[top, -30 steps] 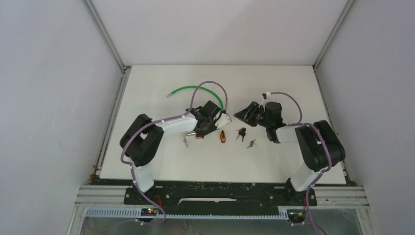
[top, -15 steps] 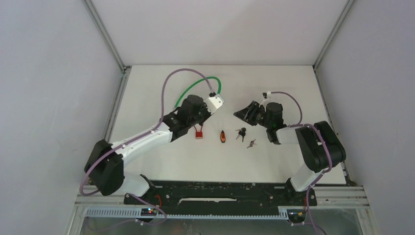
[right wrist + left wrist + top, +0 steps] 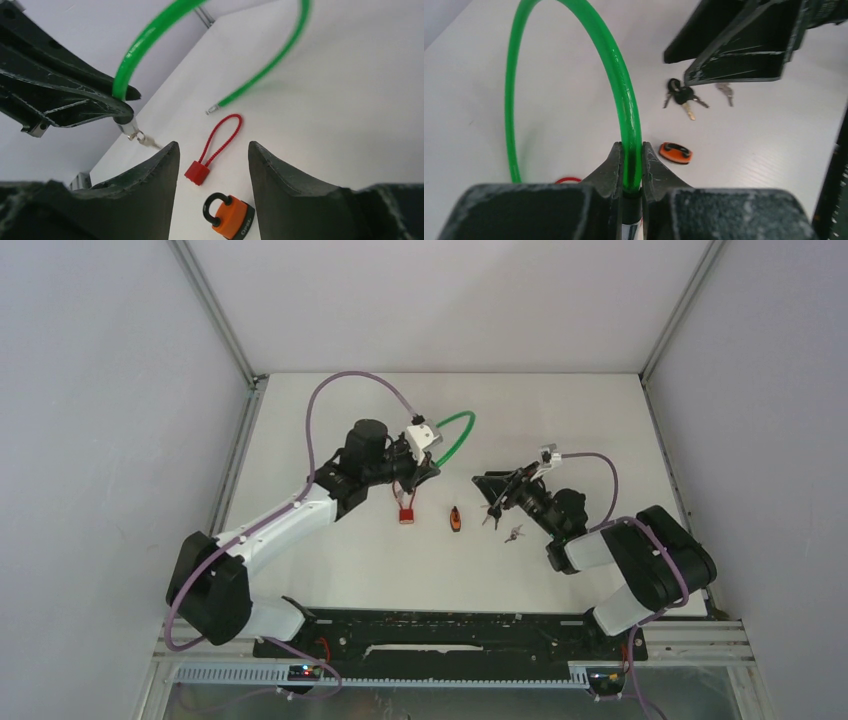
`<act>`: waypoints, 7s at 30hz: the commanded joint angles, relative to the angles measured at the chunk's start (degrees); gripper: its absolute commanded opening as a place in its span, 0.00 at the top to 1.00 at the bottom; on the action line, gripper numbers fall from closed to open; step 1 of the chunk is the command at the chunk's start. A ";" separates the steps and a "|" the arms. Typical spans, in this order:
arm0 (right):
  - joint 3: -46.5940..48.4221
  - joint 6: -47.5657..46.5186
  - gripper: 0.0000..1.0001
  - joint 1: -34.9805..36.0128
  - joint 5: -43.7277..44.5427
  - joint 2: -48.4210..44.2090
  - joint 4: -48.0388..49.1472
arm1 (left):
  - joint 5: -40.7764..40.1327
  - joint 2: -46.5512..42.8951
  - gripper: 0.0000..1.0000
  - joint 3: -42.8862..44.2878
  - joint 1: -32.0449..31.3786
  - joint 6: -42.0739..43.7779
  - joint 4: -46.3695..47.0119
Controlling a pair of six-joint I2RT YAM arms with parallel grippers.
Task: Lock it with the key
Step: Lock the lock.
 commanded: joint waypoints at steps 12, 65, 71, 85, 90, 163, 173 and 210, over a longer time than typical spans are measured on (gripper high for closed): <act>-4.00 -45.07 0.43 14.52 12.44 -6.06 9.37 | 14.43 -0.75 1.00 -2.65 -1.09 7.25 5.39; 2.65 -4.42 1.00 4.19 -6.67 -1.91 9.41 | 0.13 -4.93 0.00 -24.45 -7.33 17.35 33.09; 1.32 -4.72 1.00 5.30 -2.79 -4.64 9.11 | -2.48 -4.03 0.00 -26.28 -8.02 17.35 38.26; 4.76 -11.58 1.00 10.19 12.09 -19.87 -21.68 | -14.28 -2.10 0.01 -27.89 -12.62 11.63 52.74; 4.88 -9.67 1.00 10.61 11.71 -19.87 -20.99 | -13.48 -0.88 0.00 -23.69 -15.08 14.67 45.54; -0.49 -10.24 0.44 3.22 10.49 -17.01 -15.04 | -12.44 -7.44 1.00 -31.75 -11.28 5.50 63.79; -1.19 1.26 0.36 -1.86 0.19 -0.64 7.85 | -1.09 -15.51 1.00 -31.38 -11.92 0.21 66.39; 0.32 3.09 0.37 -2.40 -1.06 1.85 7.93 | -0.95 -17.16 1.00 -26.85 -11.92 -8.29 74.96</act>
